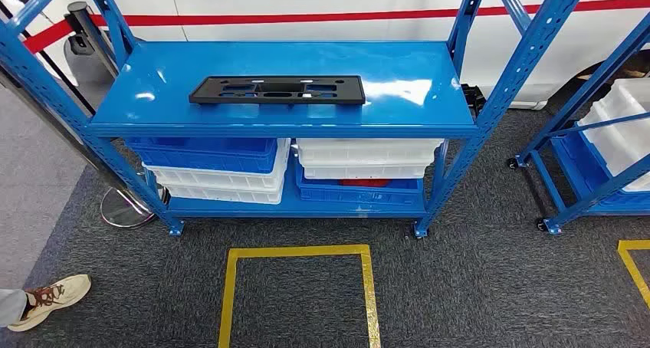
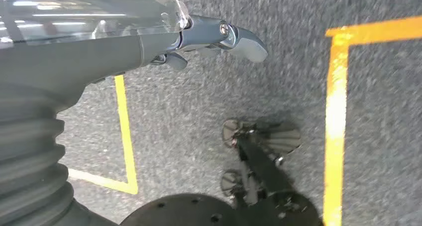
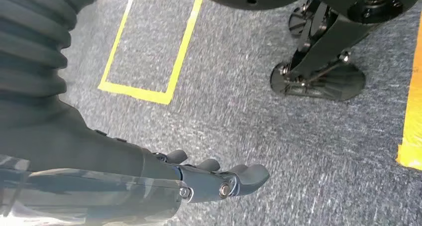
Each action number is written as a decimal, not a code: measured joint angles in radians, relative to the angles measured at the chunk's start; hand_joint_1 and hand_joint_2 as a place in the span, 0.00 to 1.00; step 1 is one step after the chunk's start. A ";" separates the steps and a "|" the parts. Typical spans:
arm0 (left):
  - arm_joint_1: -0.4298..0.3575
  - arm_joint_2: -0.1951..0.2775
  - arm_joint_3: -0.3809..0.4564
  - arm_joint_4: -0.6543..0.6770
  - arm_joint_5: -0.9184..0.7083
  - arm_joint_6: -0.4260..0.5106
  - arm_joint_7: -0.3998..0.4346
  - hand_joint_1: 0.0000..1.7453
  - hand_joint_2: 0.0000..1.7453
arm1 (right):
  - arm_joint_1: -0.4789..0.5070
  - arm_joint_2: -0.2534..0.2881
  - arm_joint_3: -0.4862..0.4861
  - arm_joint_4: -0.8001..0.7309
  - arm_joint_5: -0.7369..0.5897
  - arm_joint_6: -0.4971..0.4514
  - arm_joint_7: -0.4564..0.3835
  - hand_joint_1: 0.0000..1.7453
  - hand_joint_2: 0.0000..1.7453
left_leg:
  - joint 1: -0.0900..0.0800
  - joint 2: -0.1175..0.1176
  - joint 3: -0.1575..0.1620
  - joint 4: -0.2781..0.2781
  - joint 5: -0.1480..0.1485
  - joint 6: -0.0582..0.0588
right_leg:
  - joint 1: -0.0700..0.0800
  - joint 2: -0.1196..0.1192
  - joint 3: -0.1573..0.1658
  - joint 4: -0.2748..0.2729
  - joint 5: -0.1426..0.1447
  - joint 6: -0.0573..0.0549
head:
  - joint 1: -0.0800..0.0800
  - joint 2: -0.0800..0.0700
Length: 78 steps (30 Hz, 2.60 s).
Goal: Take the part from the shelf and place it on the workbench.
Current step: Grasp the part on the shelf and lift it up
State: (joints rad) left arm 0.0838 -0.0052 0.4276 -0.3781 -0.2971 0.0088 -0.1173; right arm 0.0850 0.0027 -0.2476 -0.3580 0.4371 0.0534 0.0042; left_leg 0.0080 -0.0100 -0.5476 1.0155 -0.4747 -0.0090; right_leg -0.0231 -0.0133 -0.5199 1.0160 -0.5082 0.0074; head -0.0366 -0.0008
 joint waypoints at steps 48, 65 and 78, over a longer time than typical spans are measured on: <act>-0.120 -0.036 0.678 0.093 -0.435 -0.019 -0.180 0.00 0.00 | -0.167 0.145 0.168 -1.037 -0.320 0.406 -0.521 0.00 0.00 | -0.008 0.018 -0.027 0.006 0.019 0.046 | 0.006 0.009 -0.174 0.286 -0.097 0.016 | 0.005 0.000; -0.154 -0.053 0.893 0.136 -0.569 -0.013 -0.239 0.00 0.00 | -0.222 0.110 0.484 -1.612 -0.548 0.522 -0.699 0.00 0.00 | 0.009 0.019 -0.120 0.258 -0.101 -0.019 | 0.006 0.001 -0.059 0.001 0.057 -0.030 | 0.004 0.000; -0.162 -0.058 0.925 0.147 -0.572 -0.041 -0.233 0.00 0.00 | -0.213 0.049 0.511 -1.647 -0.540 0.504 -0.697 0.00 0.00 | 0.003 0.009 -0.029 0.021 0.009 0.035 | 0.000 0.013 -0.178 0.260 -0.074 0.027 | 0.001 0.000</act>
State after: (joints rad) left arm -0.0777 -0.0630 1.3526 -0.2312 -0.8691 -0.0323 -0.3501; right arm -0.1282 0.0515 0.2633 -2.0048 -0.1026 0.5571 -0.6925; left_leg 0.0109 -0.0015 -0.5766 1.0362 -0.4661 0.0261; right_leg -0.0233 0.0000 -0.6981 1.2762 -0.5824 0.0340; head -0.0359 -0.0008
